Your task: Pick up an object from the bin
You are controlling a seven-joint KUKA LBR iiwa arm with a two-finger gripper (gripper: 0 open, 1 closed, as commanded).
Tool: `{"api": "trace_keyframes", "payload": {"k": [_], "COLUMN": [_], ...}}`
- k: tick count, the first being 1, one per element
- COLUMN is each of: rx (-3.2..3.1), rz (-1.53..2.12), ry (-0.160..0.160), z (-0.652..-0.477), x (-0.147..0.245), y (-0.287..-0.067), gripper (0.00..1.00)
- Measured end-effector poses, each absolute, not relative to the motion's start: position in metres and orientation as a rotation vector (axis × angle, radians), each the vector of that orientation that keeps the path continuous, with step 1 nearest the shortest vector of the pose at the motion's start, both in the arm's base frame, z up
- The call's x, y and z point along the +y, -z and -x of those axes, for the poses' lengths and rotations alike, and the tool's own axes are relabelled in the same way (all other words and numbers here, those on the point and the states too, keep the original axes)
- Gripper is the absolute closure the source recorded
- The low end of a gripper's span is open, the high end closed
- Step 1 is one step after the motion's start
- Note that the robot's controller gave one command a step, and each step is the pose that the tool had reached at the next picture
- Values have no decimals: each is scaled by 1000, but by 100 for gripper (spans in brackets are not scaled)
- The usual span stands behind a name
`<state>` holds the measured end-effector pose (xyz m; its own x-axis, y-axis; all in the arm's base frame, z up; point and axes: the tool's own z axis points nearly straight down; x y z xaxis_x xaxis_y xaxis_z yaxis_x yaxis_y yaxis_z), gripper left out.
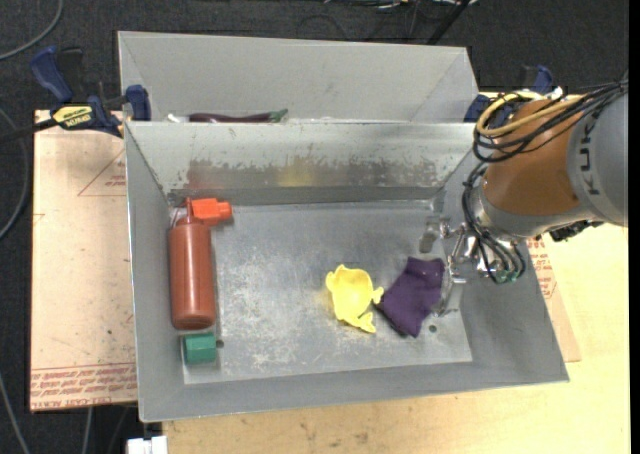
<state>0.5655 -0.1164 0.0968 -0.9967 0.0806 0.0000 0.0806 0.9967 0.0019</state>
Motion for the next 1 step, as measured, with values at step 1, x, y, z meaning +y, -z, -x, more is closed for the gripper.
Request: {"api": "trace_keyframes", "payload": {"k": [1], "rx": [3104], "rz": [-433], "ry": [-4], "z": [-577], "x": [-123], "y": [-70], "gripper": [100]}}
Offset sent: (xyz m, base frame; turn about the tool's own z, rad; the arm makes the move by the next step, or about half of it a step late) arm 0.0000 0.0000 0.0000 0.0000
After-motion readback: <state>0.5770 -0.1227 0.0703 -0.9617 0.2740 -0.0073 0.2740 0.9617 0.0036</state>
